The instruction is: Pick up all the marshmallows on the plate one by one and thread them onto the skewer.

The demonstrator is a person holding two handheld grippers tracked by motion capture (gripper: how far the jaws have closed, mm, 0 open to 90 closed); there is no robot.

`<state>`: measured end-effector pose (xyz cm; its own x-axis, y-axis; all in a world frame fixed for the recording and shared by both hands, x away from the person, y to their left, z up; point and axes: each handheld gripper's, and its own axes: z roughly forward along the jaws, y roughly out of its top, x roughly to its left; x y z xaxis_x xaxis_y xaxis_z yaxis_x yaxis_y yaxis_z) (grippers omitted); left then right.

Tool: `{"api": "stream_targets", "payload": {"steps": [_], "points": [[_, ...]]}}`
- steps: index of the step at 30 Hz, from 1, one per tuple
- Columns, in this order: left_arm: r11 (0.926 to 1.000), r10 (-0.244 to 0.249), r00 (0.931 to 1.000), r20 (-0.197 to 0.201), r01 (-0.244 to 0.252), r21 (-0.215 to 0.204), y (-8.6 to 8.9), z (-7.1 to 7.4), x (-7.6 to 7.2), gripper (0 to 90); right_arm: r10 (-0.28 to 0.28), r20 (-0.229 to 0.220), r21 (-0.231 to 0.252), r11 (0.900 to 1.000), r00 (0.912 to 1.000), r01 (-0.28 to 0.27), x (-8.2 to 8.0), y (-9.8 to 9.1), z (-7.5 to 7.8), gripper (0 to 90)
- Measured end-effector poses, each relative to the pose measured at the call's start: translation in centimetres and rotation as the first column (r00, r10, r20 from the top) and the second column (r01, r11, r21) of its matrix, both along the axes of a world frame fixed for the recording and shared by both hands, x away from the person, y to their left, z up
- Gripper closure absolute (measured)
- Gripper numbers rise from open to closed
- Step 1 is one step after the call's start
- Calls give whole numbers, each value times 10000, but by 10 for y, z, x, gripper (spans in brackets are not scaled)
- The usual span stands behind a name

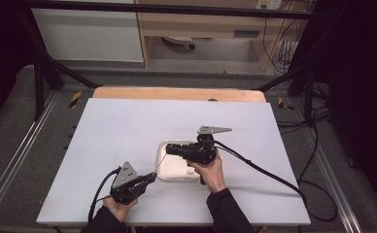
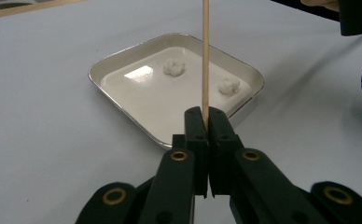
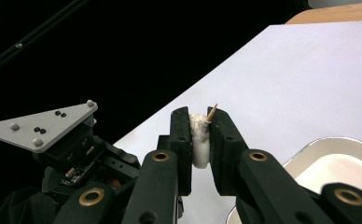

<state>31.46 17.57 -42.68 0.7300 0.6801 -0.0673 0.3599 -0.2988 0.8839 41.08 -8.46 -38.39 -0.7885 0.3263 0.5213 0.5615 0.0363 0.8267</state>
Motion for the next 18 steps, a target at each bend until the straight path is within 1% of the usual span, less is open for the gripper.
{"api": "stream_targets", "payload": {"steps": [1,2,3,5,8,11,13,16,18], "points": [[9999,-28,10000,52,28,-106,0,1,0,883,14,-37,-26,10000,10000,-15,0,0,-1,811],[9997,-41,10000,76,43,-226,-1,3,1,883,212,-189,-80,9997,9996,-214,0,2,-2,809],[9998,-33,10000,88,35,-201,-3,4,2,883,374,-226,-211,9991,9990,-378,-1,5,-6,807],[9999,-11,10000,7,11,-142,-5,2,3,883,521,-234,-283,9982,9984,-527,-5,12,-13,805],[9999,9,10000,-48,-10,-149,-6,0,5,882,573,-368,-522,9969,9977,-592,-6,15,-19,801],[9997,42,10000,-13,-42,-225,-7,2,5,881,697,-473,-487,9962,9964,-720,-8,17,-23,798],[9997,39,10000,-33,-40,-243,-9,1,7,881,732,-461,-583,9954,9963,-758,-8,18,-24,795],[9998,41,10000,-22,-41,-220,-10,1,9,881,786,-586,-669,9943,9952,-824,-10,20,-27,794],[9997,47,10000,-57,-49,-239,-11,1,9,881,799,-562,-730,9938,9952,-839,-10,20,-28,792]]}}
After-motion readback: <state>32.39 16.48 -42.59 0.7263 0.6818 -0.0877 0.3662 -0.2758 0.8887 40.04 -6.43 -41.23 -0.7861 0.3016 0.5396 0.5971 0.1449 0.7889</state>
